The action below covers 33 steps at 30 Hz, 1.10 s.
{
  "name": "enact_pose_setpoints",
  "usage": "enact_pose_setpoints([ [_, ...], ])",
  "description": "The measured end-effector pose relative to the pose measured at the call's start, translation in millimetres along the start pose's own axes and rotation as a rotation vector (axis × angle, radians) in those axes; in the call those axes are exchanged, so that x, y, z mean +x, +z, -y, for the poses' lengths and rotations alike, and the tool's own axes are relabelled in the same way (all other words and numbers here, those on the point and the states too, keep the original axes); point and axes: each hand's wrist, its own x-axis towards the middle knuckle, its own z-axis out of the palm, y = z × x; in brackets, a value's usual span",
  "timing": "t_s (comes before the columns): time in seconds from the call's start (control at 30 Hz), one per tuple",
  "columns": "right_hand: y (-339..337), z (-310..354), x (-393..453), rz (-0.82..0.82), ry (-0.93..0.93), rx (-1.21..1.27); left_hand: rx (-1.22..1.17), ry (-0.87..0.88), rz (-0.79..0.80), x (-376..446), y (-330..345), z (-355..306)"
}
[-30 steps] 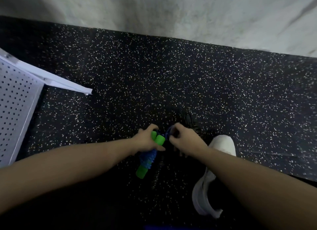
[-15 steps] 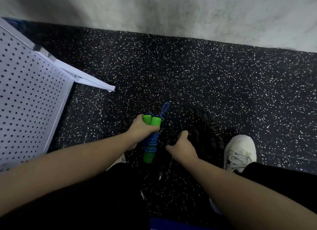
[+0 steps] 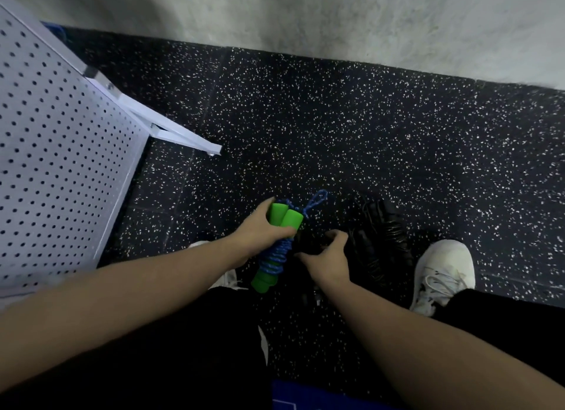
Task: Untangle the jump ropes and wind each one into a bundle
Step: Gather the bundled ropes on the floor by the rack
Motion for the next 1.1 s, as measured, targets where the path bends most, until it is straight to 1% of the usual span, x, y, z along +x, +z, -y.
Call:
enact_pose_setpoints([
  [0.07, -7, 19, 0, 0.030, -0.081, 0.078, -0.035, 0.025, -0.063, -11, -18, -12],
  [0.13, -17, 49, -6, 0.092, -0.158, 0.193, -0.052, 0.074, -0.153, -25, -39, -30],
  [0.23, -30, 114, -23, 0.193, -0.303, 0.324, -0.118, 0.192, -0.322, -59, -76, -67],
  [0.43, -41, 255, -124, 0.374, -0.564, 0.460, -0.327, 0.479, -0.744, -179, -145, -137],
  [0.53, -36, 301, -193, 0.527, -0.710, 0.539, -0.358, 0.627, -0.903, -251, -163, -144],
  [0.63, -29, 326, -251, 0.610, -0.853, 0.513, -0.385, 0.723, -1.062, -315, -167, -135],
  [0.7, -22, 336, -284, 0.607, -0.959, 0.451, -0.444, 0.760, -1.191, -354, -167, -127],
  [0.8, -11, 348, -329, 0.526, -1.108, 0.381, -0.520, 0.767, -1.439, -401, -171, -112],
  [0.87, -5, 355, -353, 0.488, -1.190, 0.352, -0.531, 0.758, -1.574, -422, -176, -103],
  [1.0, -4, 368, -384, 0.467, -1.287, 0.292, -0.518, 0.776, -1.753, -447, -187, -98],
  [1.1, -5, 379, -393, 0.434, -1.321, 0.263, -0.520, 0.766, -1.828, -454, -198, -101],
])
